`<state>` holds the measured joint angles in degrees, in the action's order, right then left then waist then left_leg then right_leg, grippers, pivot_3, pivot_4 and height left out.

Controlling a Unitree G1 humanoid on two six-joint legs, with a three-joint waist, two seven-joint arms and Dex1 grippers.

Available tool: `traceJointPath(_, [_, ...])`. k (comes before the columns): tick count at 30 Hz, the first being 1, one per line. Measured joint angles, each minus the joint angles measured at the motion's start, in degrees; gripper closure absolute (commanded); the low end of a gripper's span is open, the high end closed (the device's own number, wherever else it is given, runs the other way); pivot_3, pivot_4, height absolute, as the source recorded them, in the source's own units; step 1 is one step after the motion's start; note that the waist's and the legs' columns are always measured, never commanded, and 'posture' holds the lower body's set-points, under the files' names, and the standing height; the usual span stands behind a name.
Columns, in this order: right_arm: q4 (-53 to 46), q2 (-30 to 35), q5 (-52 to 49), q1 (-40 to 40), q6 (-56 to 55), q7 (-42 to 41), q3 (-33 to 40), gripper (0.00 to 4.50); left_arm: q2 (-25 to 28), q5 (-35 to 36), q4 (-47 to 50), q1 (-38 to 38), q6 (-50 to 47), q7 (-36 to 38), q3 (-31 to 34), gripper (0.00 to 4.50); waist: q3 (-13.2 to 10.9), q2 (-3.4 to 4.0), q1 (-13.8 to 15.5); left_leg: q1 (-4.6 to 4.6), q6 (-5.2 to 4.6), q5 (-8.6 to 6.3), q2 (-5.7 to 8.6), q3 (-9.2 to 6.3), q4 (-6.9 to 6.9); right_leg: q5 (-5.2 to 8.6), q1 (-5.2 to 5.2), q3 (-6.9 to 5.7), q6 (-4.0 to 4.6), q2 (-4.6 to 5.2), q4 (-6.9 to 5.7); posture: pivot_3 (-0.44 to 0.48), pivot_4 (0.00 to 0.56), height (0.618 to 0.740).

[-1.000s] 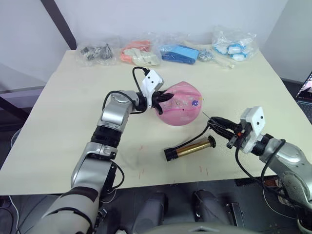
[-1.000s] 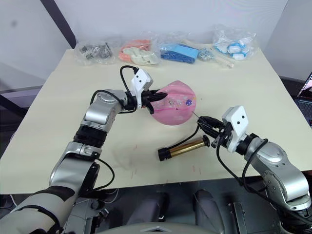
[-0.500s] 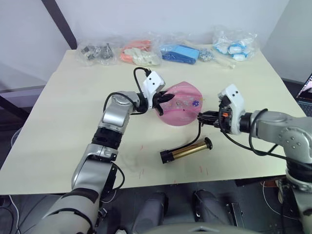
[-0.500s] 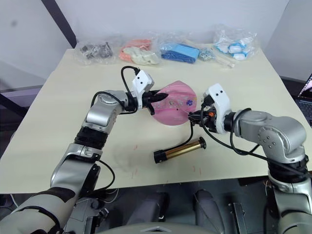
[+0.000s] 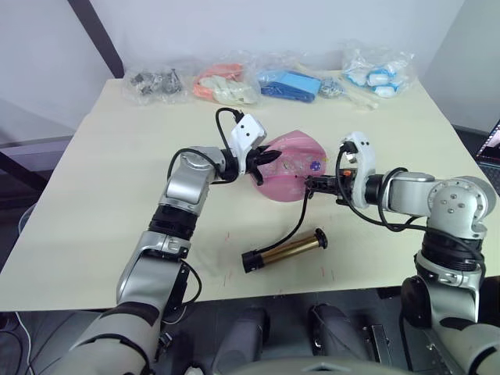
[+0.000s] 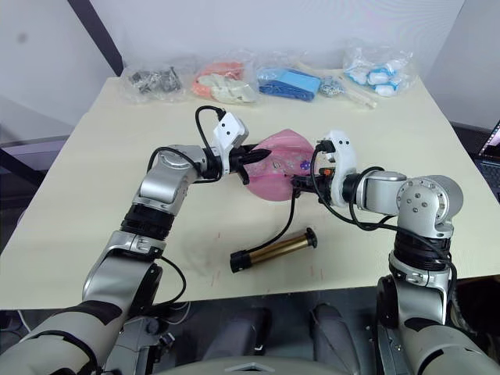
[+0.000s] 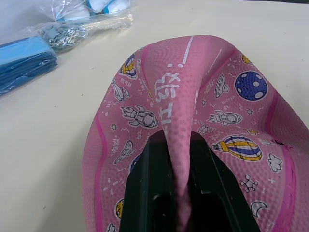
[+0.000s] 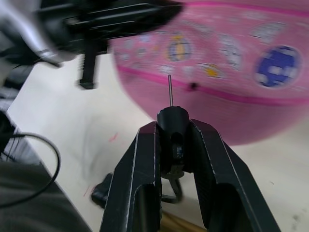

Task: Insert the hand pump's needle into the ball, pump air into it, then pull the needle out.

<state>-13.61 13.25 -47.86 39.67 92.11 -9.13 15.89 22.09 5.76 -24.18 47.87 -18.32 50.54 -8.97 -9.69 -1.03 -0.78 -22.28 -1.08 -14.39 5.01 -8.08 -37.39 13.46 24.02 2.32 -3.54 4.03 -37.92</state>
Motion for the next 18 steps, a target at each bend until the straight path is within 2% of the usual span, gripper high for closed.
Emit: traceJointPath(18, [8.97,-0.64,-9.89,1.49,0.01,10.72,1.08,4.15,0.05,0.0,1.11,-0.82,0.35,-0.19,-0.03,4.38,0.0,0.0,-0.04,-0.02,-0.02,-0.01,0.01,0.01,0.0,0.0,0.01,0.0,0.0,-0.02,-0.01,0.0,0.15,0.74])
